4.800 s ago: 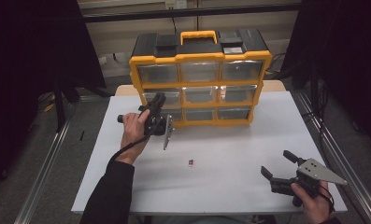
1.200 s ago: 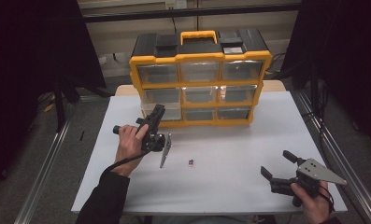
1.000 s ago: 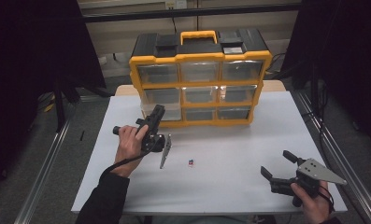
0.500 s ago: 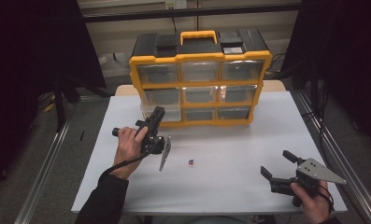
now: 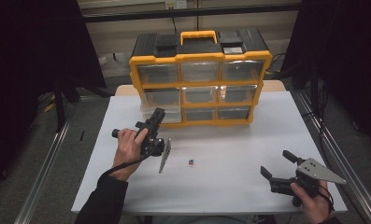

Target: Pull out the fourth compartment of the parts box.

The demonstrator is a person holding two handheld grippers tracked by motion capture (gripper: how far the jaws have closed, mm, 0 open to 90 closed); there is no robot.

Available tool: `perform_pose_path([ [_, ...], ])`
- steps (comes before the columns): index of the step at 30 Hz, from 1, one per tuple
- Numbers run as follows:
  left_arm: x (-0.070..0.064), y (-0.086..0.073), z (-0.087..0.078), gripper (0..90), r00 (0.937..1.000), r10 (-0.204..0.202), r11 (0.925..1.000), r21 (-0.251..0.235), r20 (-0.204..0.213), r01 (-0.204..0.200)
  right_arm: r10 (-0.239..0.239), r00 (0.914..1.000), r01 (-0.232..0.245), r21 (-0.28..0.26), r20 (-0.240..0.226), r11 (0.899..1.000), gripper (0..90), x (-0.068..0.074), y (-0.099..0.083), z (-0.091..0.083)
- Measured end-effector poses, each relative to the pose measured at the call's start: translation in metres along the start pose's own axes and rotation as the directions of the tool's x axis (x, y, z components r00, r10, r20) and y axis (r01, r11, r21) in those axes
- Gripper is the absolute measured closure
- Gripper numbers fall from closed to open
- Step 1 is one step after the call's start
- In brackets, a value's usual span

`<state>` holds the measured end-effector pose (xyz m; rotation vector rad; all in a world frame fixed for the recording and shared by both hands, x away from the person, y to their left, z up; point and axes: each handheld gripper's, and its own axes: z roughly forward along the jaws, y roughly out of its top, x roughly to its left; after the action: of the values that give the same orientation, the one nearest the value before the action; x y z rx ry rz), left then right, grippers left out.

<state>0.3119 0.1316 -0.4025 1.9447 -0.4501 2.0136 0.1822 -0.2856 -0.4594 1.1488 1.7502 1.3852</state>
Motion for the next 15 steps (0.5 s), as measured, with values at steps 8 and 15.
perform_pose_path([
  [8, 0.0017, -0.0011, -0.0002, 74.7, 0.9983, -0.058, 0.9981, -0.02, 0.0, 0.058, 0.0, 1.0, 0.0, -0.001, 0.005, 1.0, 1.7, 0.0002, 0.0001, -0.0001],
  [15, 0.0046, -0.0009, 0.0004, 63.4, 0.9913, -0.131, 0.991, -0.026, 0.001, 0.131, 0.004, 1.0, -0.004, -0.003, 0.006, 1.0, 1.7, 0.0001, 0.0001, -0.0002],
])
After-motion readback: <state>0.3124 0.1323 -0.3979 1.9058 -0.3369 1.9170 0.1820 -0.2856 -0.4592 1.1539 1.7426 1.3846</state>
